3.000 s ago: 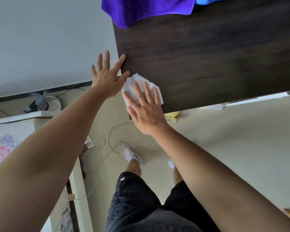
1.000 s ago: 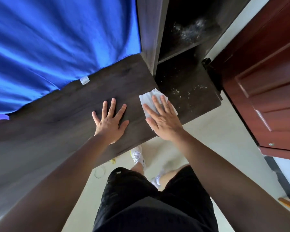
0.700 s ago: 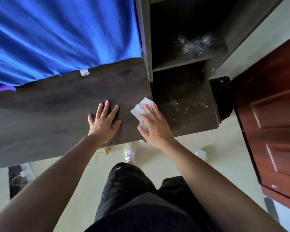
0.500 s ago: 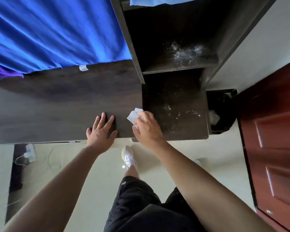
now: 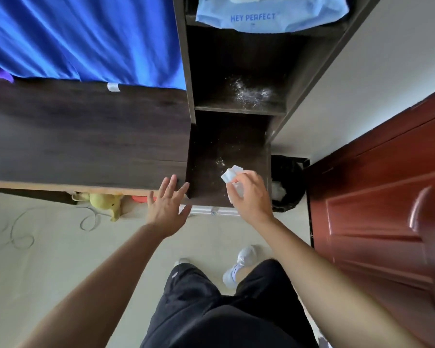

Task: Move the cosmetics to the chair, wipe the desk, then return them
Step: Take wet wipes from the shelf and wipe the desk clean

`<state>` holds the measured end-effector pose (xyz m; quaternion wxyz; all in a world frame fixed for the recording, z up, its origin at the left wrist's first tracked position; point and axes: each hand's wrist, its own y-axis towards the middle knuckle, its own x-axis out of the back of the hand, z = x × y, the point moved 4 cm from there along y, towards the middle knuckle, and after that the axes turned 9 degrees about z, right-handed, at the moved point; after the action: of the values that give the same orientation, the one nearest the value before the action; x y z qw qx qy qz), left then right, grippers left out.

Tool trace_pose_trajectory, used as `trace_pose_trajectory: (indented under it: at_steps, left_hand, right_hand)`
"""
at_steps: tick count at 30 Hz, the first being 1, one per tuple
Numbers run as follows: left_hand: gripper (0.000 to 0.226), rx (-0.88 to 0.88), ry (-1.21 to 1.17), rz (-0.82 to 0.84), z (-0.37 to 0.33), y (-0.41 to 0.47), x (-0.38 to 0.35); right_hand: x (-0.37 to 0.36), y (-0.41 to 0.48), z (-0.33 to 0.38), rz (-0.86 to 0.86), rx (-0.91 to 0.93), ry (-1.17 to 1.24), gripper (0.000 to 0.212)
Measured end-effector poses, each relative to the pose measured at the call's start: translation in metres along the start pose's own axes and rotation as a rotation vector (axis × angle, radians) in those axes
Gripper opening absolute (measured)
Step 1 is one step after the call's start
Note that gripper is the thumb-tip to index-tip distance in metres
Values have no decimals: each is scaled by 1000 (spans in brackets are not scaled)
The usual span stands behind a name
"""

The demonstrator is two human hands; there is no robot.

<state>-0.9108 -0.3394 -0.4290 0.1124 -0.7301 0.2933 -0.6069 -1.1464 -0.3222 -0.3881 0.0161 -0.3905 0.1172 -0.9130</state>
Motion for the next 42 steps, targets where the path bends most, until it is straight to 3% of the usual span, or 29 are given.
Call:
trace_pose_trajectory:
  at_steps: [8, 13, 17, 21, 27, 33, 42]
  left_hand:
    - [54, -86, 5, -40, -69, 19, -49]
    - [53, 36, -61, -7, -73, 64, -108]
    - [51, 76, -89, -83, -70, 91, -134]
    - [49, 122, -84, -180, -62, 110, -141]
    - [56, 145, -51, -188, -55, 116, -153]
    - [59, 140, -69, -157, -52, 117, -152]
    - [60, 125, -77, -151, -52, 118, -157]
  right_hand:
    - [-3, 9, -82, 78, -61, -106, 17]
    - [-60, 47, -132, 191, 88, -264, 18]
    - [-87, 52, -167, 208, 228, -464, 31]
    - [-95, 42, -189, 171, 283, -385, 35]
    - [-101, 75, -190, 300, 239, -556, 51]
    - [-98, 146, -179, 324, 135, -660, 54]
    - [-87, 37, -213, 304, 24, -623, 54]
